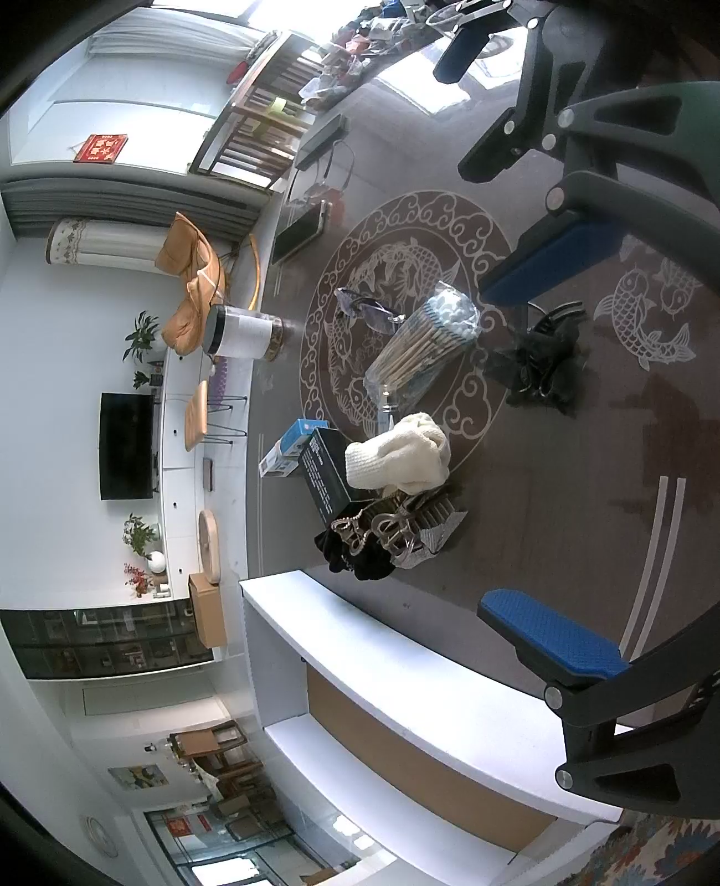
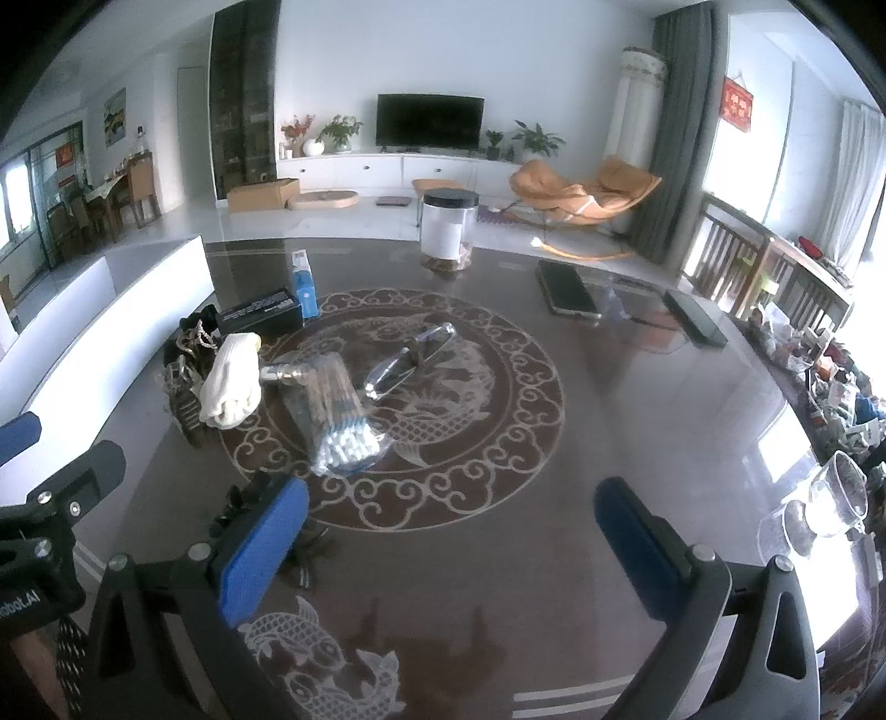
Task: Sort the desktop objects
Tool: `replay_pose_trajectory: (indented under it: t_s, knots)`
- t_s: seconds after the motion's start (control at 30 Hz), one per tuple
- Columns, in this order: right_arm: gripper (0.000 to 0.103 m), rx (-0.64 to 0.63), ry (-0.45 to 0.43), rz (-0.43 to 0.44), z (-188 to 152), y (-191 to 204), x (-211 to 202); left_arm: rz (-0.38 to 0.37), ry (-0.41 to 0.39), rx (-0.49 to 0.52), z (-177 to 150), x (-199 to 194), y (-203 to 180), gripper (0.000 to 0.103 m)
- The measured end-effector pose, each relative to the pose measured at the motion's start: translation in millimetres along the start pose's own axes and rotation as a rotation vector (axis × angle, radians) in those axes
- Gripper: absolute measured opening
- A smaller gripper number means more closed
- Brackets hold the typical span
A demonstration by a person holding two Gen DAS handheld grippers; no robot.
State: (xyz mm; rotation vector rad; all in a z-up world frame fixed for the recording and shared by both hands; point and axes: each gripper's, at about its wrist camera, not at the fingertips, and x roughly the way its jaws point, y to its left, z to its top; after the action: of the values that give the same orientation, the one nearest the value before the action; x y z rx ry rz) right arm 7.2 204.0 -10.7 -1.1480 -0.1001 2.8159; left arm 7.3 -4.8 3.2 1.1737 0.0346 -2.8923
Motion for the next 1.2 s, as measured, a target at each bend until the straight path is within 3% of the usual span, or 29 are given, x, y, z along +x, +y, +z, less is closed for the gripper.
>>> replay_pose_trajectory:
  t_s: [0.73,1.0,1.2]
  knots:
    - [0.103,0.009,-0.014,-0.005,0,-5,-6,-0.002,0.014,0.017,-6,6,-4,0.103]
    - [0.103,0.021,0.008,-0.001,-14,-13,-3,-0.008,0.158,0.062,-46,44,7,0.103]
    - [0.103,0.007,0.064,0.008,-35,-10,6,0.007,0.196,0.104,-75,62,9,0.103]
